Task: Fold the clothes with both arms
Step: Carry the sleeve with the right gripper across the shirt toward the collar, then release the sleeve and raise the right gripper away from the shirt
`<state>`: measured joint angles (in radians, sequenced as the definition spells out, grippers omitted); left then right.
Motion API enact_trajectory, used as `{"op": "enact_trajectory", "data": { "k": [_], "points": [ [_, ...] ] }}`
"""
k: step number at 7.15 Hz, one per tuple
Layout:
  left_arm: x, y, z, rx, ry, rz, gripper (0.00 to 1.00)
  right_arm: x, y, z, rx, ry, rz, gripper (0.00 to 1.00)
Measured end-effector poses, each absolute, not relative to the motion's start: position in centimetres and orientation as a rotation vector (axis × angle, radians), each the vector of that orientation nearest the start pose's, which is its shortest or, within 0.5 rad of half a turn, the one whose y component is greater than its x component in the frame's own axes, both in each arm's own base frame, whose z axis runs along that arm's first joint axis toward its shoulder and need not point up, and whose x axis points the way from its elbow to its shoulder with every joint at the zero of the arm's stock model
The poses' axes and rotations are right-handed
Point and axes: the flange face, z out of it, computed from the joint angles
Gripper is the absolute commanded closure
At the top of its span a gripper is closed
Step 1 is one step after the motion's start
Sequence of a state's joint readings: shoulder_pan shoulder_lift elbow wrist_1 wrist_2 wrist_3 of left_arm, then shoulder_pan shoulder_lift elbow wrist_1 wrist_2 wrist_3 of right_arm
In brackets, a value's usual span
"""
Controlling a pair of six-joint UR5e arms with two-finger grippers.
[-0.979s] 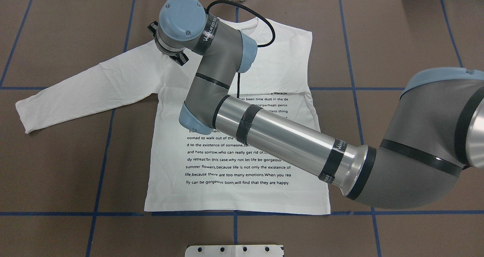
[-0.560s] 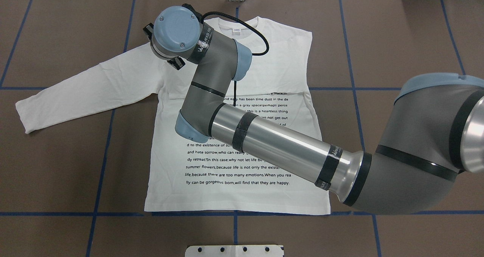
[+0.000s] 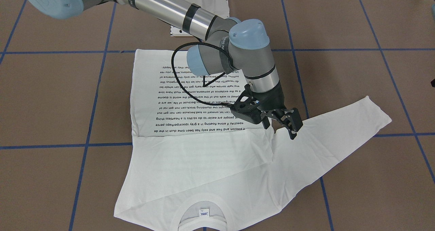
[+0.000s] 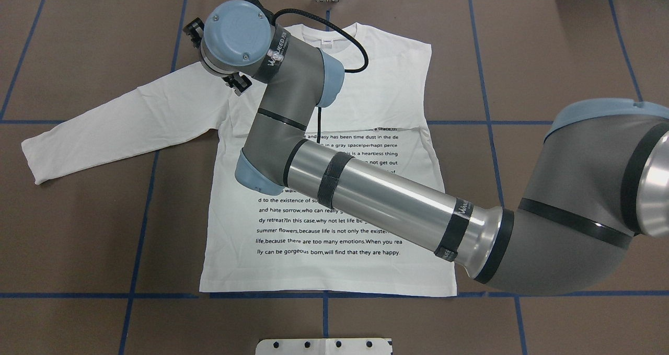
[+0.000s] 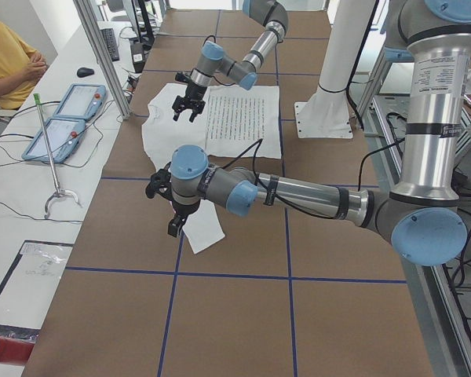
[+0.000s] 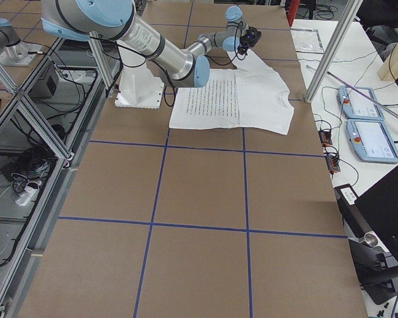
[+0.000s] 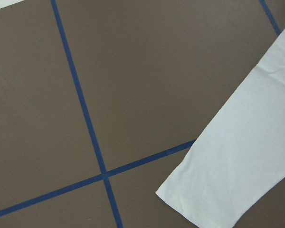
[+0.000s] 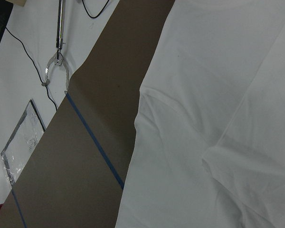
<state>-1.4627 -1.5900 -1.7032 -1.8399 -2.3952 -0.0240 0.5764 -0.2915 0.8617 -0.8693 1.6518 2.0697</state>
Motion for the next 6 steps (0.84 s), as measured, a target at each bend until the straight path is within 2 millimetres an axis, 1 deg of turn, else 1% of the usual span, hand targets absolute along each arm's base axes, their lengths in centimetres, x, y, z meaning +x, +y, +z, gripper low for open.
{"op": "enact_trajectory", "data": {
  "k": [1, 3, 4, 5, 6],
  "points": [
    [0.0, -51.7, 54.9, 0.336, 0.849, 0.255, 0.0, -63.2, -58.2, 2.6, -0.039, -1.332, 0.862, 0.0],
    [0.2, -51.8, 53.5, 0.364, 0.851, 0.273, 0.0, -56.2, -61.5, 6.2, -0.084, -1.338, 0.859, 0.0],
    [0.4, -52.2, 52.3, 0.402, 0.85, 0.29, 0.0, -51.7, -63.1, 9.0, -0.096, -1.333, 0.852, 0.0],
    [0.4, -52.5, 51.3, 0.443, 0.851, 0.306, 0.0, -46.8, -64.2, 12.0, -0.098, -1.33, 0.823, 0.0],
    [0.5, -52.7, 51.4, 0.457, 0.85, 0.313, 0.0, -41.5, -65.2, 15.0, -0.113, -1.325, 0.781, 0.0]
  ]
}}
